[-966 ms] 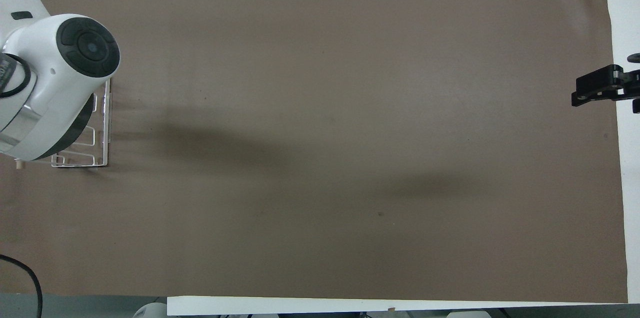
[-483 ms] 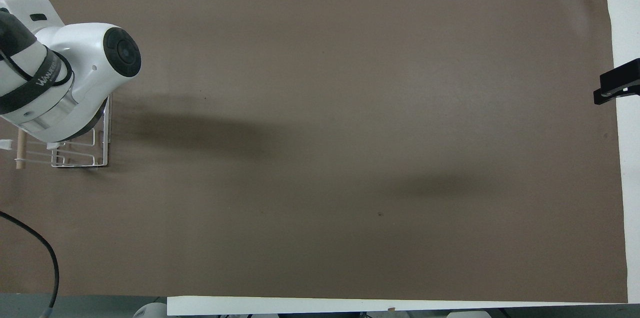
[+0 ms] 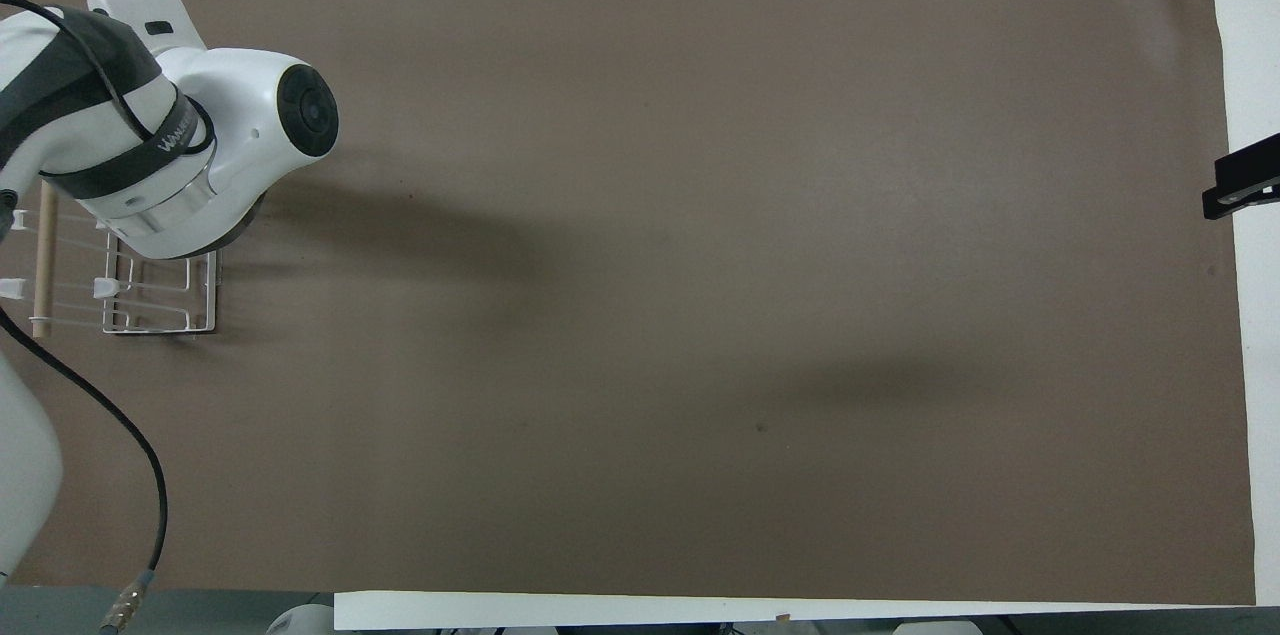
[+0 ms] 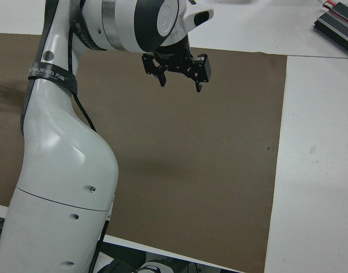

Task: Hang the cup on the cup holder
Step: 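Lower the cup onto a rack peg with the left gripper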

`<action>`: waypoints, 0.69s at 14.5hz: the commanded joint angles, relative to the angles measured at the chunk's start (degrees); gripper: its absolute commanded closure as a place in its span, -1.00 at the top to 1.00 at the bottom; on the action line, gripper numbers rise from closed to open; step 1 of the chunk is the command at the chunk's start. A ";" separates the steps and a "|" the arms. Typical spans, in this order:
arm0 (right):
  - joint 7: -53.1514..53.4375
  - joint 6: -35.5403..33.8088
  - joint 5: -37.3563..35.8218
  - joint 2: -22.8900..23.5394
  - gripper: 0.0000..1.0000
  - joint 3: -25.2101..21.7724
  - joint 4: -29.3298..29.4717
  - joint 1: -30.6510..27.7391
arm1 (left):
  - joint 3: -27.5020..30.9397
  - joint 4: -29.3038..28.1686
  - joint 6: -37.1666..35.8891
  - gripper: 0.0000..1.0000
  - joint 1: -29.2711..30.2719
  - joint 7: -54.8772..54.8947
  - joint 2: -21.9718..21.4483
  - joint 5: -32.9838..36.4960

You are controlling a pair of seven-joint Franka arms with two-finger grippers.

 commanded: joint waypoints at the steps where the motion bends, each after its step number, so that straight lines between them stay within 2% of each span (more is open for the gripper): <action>1: -0.81 -0.09 -0.94 -0.81 0.99 0.14 -1.51 -0.04 | 0.31 -1.17 0.17 -0.53 -0.31 -0.54 -0.34 1.10; 5: -0.72 -0.09 -0.76 -0.90 0.99 0.14 -1.94 -0.66 | 0.31 -3.81 -0.19 -0.53 -0.04 -0.54 -1.22 1.10; 10: -1.16 -0.62 -0.06 -1.17 0.99 0.31 -2.74 0.13 | 0.31 -4.16 1.83 -0.53 1.27 -0.63 -1.13 1.10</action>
